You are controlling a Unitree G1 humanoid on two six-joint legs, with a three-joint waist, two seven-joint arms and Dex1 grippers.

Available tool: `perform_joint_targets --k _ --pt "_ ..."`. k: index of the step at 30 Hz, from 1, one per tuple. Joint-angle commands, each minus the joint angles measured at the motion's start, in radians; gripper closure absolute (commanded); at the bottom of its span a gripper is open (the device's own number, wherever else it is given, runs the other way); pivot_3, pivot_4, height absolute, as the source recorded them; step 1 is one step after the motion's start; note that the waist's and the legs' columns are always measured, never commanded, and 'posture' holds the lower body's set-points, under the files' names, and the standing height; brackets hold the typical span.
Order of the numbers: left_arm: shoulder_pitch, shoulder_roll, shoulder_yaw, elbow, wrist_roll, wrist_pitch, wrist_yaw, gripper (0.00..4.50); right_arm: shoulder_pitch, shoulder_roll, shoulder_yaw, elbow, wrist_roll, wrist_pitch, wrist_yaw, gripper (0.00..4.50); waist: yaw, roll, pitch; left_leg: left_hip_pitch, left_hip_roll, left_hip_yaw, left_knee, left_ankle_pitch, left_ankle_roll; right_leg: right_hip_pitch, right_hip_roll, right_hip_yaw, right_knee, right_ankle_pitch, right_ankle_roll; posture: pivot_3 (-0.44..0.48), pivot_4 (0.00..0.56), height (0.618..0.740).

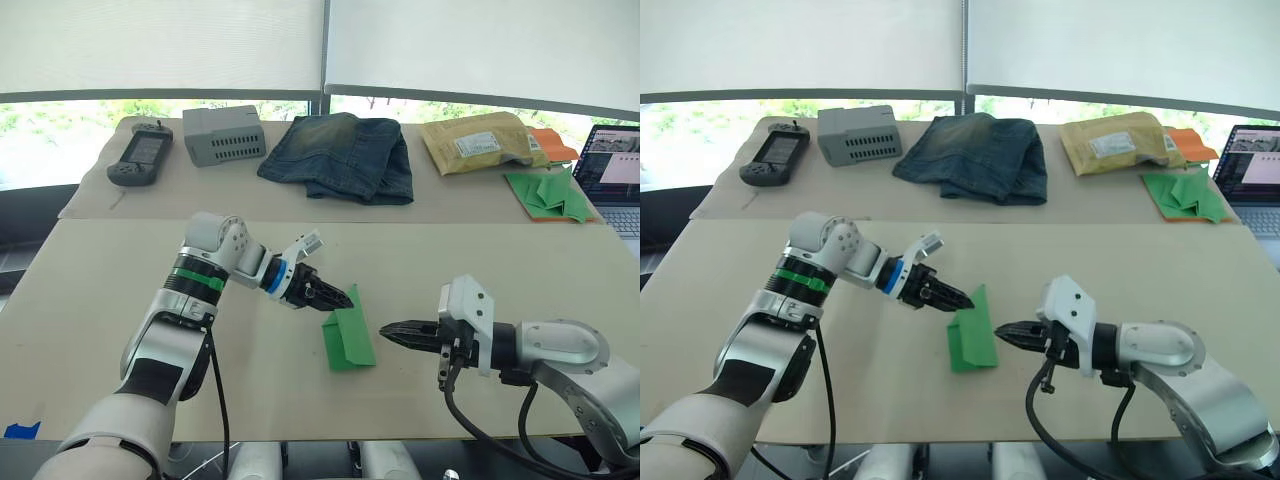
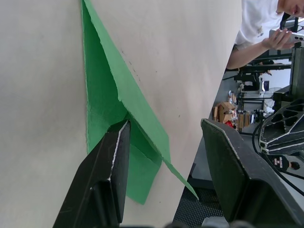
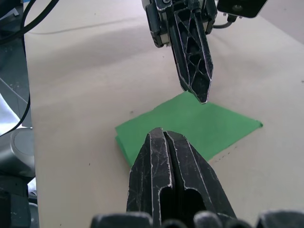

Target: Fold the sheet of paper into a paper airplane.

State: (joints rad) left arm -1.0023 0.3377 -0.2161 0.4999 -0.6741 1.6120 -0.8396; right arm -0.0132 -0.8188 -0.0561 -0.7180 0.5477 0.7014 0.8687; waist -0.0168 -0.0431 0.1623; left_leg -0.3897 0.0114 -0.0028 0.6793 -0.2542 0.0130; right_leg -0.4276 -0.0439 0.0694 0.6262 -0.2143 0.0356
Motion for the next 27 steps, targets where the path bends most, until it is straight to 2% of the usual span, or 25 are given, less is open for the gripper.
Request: perform_joint_targets --k 1,4,5,9,12,17,19,21,24,27 --pt "-0.006 -0.018 0.005 -0.002 -0.015 0.002 0.009 3.13 0.013 -0.01 -0.022 0.009 -0.033 -0.062 -0.005 4.5 0.002 0.0 0.0 0.0 0.0 0.0 0.0 0.0 0.0 0.0 0.0 0.0 0.0 0.0 0.0 0.0 0.15 0.728" --pt "-0.012 -0.054 0.058 0.052 0.021 0.002 0.072 4.27 0.03 -0.009 -0.023 0.028 -0.059 -0.101 -0.004 4.5 0.003 0.0 0.0 0.0 -0.001 0.0 0.0 0.0 0.0 0.0 0.0 0.0 0.0 0.0 0.0 0.0 0.15 0.728" --pt "-0.013 -0.06 0.072 0.063 0.023 0.002 0.088 4.47 0.033 -0.009 -0.023 0.035 -0.066 -0.111 -0.002 4.5 0.003 0.0 0.0 0.0 0.0 0.0 0.0 0.0 0.0 0.0 0.0 0.0 0.0 0.0 0.0 0.0 0.15 0.728" --pt "-0.018 -0.071 0.14 0.105 0.002 0.002 0.154 4.47 0.035 -0.012 -0.018 0.056 -0.091 -0.143 0.004 4.5 0.0 0.0 0.0 0.0 0.0 0.0 0.0 0.0 0.0 0.0 0.0 0.0 0.0 0.0 0.0 0.0 0.15 0.728" --pt "-0.018 -0.065 0.251 0.16 -0.032 0.002 0.254 4.47 0.016 -0.007 -0.011 0.068 -0.097 -0.15 0.007 4.5 -0.001 0.0 0.0 0.001 0.0 0.0 0.0 0.0 0.0 0.0 0.0 0.0 0.001 0.0 0.0 0.0 0.15 0.728" --pt "-0.005 -0.063 0.548 0.237 -0.103 0.002 0.516 4.47 -0.04 -0.002 0.015 0.099 -0.102 -0.155 0.015 4.5 -0.001 0.0 0.0 0.001 0.001 0.0 0.001 0.0 0.0 0.0 0.0 0.0 0.002 0.001 0.0 0.0 0.15 0.728" --pt "0.033 -0.108 0.681 0.175 -0.124 0.002 0.673 4.47 -0.067 -0.003 0.034 0.119 -0.106 -0.16 0.029 4.5 0.002 0.0 0.0 0.001 0.0 -0.001 0.001 0.0 0.0 0.0 0.0 0.0 0.002 0.001 0.0 0.0 0.15 0.728" --pt "0.078 -0.16 0.764 0.1 -0.185 0.002 0.821 4.47 -0.093 -0.002 0.049 0.14 -0.11 -0.162 0.038 4.5 0.004 0.0 0.0 0.001 0.001 -0.003 0.001 0.0 0.0 0.0 -0.002 0.0 0.002 0.002 -0.002 0.0 0.15 0.728" --pt "0.143 -0.285 0.907 -0.05 -0.294 0.002 1.07 4.47 -0.127 -0.005 0.074 0.167 -0.118 -0.168 0.057 4.5 0.007 0.0 0.0 0.001 0.0 -0.008 0.001 0.0 -0.001 0.0 -0.005 0.001 0.002 0.006 -0.006 0.0 0.15 0.728" --pt "0.193 -0.392 0.996 -0.178 -0.4 0.002 1.281 4.47 -0.149 -0.003 0.087 0.181 -0.12 -0.168 0.068 4.5 0.012 -0.001 0.0 0.0 -0.006 -0.01 0.001 0.0 -0.001 0.0 -0.012 0.0 0.002 0.008 -0.003 0.0 0.15 0.728"
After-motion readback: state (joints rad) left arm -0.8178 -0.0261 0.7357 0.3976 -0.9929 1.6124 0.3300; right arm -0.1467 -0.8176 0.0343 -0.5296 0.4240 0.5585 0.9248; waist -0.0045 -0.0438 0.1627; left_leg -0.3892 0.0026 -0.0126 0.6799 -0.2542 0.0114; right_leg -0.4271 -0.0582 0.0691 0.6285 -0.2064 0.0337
